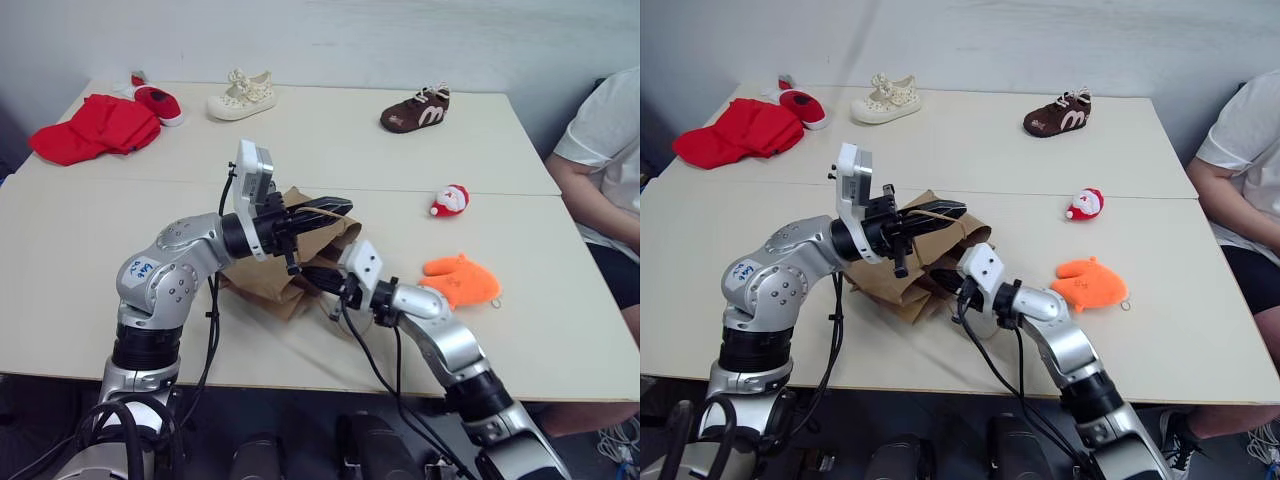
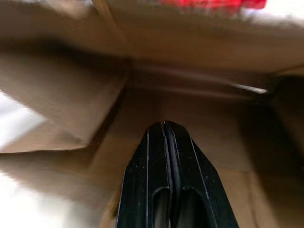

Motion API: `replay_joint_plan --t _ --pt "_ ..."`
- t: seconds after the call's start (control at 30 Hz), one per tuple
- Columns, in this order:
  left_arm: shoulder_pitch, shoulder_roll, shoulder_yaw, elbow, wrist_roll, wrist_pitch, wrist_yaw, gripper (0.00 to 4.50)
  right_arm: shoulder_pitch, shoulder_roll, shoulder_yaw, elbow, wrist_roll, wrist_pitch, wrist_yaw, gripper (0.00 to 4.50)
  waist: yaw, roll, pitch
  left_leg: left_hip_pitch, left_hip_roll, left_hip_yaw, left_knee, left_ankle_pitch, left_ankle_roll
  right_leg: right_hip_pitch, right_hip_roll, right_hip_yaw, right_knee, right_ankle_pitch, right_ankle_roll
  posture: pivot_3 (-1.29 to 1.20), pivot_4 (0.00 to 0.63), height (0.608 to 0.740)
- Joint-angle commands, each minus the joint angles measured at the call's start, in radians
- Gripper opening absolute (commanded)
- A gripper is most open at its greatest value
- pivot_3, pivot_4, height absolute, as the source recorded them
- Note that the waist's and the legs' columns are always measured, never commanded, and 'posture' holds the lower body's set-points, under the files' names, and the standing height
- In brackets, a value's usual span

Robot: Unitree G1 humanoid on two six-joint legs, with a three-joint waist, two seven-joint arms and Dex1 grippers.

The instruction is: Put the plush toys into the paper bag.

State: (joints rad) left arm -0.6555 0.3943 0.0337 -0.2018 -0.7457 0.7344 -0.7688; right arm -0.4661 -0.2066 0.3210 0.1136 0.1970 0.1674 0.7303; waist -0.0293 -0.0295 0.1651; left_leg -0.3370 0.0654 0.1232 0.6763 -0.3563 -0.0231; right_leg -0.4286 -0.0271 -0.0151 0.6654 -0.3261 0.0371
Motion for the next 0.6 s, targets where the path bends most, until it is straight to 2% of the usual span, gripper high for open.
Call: replay_joint_plan --t 0.03,0.2,0.33,0.6 --pt "-0.023 -0.015 0.048 -0.035 -0.068 0.007 0.006 0.0 -0.039 0.031 0.006 0.099 -0.039 -0.048 -0.001 0.04 0.0 0.0 0.0 0.0 0.0 0.0 0.0 0.0 0.0 0.0 0.0 0.0 0.0 0.0 0.0 0.0 0.15 0.74" --pt "-0.072 -0.001 0.165 0.001 -0.178 0.033 0.027 0.0 -0.049 0.042 -0.008 0.186 -0.068 -0.052 -0.007 0.04 -0.002 0.0 0.0 0.0 0.0 0.0 0.0 0.0 0.0 0.0 0.0 0.0 0.001 0.0 0.0 0.0 0.15 0.74" --pt "-0.153 0.038 0.28 0.1 -0.246 0.062 0.085 0.0 0.003 0.023 -0.028 0.143 -0.054 -0.011 -0.001 0.04 0.0 0.0 0.0 0.0 0.0 -0.001 0.001 0.0 0.0 0.0 -0.001 -0.001 0.001 0.0 0.0 0.0 0.15 0.74" --pt "-0.173 0.04 0.273 0.179 -0.223 0.051 0.088 0.0 0.034 0.017 -0.025 0.109 -0.063 0.008 0.006 0.04 0.001 0.0 0.0 0.0 0.0 -0.002 0.001 0.0 0.0 0.001 -0.001 -0.002 0.0 0.0 0.0 0.0 0.15 0.74"
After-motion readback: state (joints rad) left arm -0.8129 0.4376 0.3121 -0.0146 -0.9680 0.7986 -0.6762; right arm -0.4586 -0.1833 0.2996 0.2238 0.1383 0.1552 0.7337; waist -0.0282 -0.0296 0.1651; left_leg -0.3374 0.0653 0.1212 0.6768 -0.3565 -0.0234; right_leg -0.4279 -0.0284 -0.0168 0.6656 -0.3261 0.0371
